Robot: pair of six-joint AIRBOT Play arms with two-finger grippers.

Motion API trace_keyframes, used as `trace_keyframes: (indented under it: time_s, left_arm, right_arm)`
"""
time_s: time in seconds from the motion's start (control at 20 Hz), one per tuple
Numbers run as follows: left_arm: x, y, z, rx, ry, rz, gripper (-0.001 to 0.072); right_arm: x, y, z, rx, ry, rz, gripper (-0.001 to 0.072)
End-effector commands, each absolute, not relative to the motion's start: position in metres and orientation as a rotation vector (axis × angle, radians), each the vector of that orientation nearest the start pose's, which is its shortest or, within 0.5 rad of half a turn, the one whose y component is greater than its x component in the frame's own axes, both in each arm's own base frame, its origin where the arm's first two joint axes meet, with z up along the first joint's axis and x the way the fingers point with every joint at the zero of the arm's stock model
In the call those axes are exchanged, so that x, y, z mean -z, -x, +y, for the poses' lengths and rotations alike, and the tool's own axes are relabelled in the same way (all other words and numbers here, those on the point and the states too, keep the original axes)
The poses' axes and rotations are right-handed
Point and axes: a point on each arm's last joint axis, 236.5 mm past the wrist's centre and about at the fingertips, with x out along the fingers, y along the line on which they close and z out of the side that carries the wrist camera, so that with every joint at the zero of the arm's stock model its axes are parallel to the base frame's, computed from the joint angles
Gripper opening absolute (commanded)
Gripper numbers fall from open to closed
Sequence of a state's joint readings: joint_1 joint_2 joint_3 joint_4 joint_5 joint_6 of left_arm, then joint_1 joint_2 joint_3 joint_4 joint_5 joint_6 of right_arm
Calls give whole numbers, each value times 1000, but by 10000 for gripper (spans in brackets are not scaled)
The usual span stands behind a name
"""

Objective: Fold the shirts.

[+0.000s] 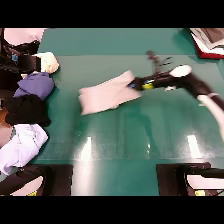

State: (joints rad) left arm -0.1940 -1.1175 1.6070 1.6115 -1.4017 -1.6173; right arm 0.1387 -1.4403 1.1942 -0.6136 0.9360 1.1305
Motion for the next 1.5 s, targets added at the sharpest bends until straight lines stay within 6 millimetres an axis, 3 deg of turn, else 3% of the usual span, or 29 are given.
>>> trace_keyframes:
  time_s: [0.0,0.15,0.3,0.4,0.5,0.65,0.9,1.05,1.15,1.2,1.35,1.45]
  left_arm:
    - [-221,-380,-65,123,-62,897,27]
    - [-221,-380,-65,118,-51,895,26]
    - [-221,-379,-71,131,-23,899,26]
    - [-221,-378,-76,151,-9,902,26]
    - [-221,-378,-78,157,0,903,26]
    - [-221,-377,-80,161,16,906,26]
    - [-219,-375,-81,162,22,917,26]
    - [-219,-375,-81,162,21,918,27]
    - [-219,-375,-81,162,20,920,26]
    - [-219,-375,-81,162,20,919,27]
    - [-218,-373,-81,161,18,930,27]
    - [-219,-375,-81,162,20,919,27]
  right_arm:
    - [-74,-440,63,-367,-520,866,9]
    - [-79,-425,-75,-47,-623,736,8]
    - [-78,-384,-189,222,-720,640,8]
    - [-74,-353,-240,347,-777,600,8]
    - [-70,-327,-274,438,-815,571,8]
    - [-60,-303,-302,515,-873,556,8]
    - [-28,-285,-306,542,-897,659,10]
    - [-28,-266,-317,624,-821,701,39]
    - [-38,-254,-328,663,-770,705,626]
    - [-46,-248,-334,676,-760,696,687]
    - [-73,-222,-355,747,-839,632,683]
    - [-92,-224,-359,741,-876,577,682]
